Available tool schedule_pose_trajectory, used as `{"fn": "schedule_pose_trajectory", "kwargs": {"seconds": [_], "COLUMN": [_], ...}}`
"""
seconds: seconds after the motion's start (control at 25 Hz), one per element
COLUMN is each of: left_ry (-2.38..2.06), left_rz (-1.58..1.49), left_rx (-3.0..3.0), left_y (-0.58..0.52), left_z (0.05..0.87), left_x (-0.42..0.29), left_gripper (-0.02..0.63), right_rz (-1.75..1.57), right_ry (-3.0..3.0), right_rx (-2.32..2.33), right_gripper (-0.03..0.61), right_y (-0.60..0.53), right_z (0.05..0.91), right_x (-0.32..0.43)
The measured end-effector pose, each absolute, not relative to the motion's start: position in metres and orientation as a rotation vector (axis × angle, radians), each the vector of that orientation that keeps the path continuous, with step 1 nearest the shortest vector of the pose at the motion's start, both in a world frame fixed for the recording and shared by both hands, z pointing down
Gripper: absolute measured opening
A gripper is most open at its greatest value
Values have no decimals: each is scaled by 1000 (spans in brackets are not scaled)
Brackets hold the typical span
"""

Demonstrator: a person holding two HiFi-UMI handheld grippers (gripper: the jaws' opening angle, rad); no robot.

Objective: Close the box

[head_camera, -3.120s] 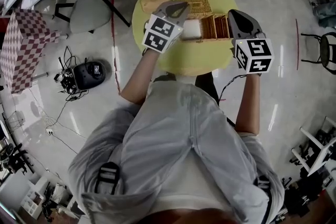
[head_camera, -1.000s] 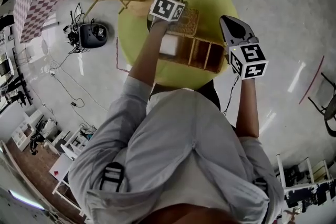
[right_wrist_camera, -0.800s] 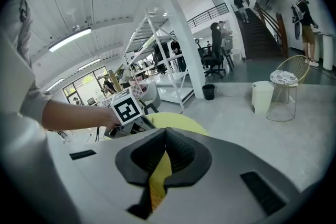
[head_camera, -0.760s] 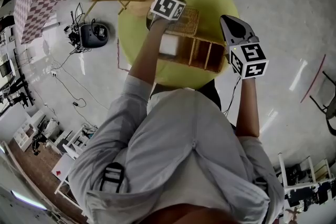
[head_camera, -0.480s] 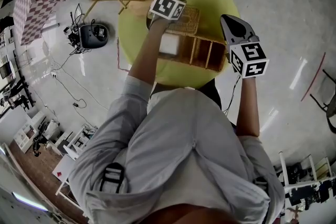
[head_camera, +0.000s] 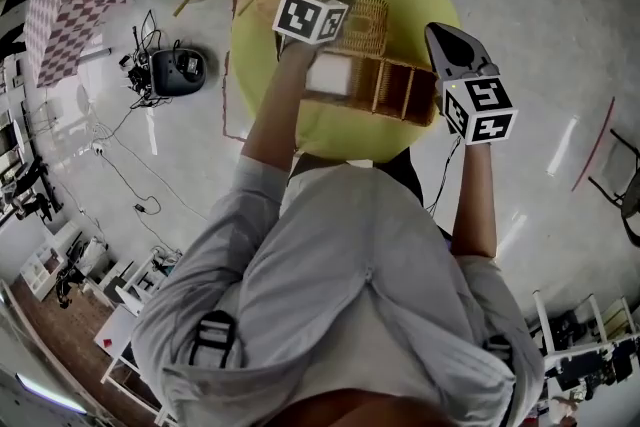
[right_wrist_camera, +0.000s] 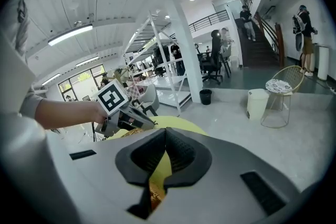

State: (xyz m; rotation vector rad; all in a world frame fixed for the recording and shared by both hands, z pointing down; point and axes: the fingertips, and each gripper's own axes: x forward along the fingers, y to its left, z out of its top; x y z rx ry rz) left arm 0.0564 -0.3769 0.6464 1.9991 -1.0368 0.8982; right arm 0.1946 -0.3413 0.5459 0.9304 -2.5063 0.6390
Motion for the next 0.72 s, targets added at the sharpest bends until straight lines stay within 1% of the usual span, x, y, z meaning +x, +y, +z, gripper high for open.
{"fn": "schedule_pose_trajectory", "kwargs": {"seconds": [0.44,0.72], "left_ry": [-1076,-974], "left_rz": [686,597], "left_rx": [2191,2292], "left_y": [-341,-291], "left_z": [569,525], "left_x": [43,48], "left_gripper": [44,44], "right_rz": [555,499], "right_ry": [-2504,-2477], "right_rx": [1008,1119], "right_gripper": [23,23], "right_y": [-278,-242], "right_z": [503,467], "right_x": [165,159]}}
